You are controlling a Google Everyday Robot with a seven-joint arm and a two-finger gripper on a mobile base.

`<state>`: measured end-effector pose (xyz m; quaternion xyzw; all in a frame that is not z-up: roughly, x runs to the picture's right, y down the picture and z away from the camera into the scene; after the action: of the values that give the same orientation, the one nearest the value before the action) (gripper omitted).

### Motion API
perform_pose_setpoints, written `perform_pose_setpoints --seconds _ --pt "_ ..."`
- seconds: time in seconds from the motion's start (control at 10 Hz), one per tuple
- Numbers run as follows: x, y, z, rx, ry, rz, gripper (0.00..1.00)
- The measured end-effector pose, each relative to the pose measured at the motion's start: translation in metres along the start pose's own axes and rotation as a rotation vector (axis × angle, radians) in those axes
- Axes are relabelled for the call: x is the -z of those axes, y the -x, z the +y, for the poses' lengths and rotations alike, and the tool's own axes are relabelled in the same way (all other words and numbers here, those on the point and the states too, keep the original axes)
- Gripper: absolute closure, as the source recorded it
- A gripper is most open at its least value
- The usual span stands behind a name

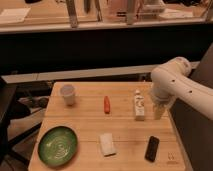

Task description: Pick up the ceramic cup

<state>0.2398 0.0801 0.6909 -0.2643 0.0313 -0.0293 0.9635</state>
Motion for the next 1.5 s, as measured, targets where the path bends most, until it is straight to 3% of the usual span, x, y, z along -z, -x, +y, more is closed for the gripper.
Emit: perform_pose_setpoints --seconds 0.3,0.6,0.9,1.5 --pt "0.006 0.018 -0.014 0.065 -0.022 0.031 0.2" --pt "0.016 0.06 -0.033 0.138 -0.059 0.045 0.2" --pt "0.023 0.074 -0.044 0.191 -0.082 0.065 0.2" --pt "0.036 0.123 -0.072 0.314 -0.142 0.078 0.2"
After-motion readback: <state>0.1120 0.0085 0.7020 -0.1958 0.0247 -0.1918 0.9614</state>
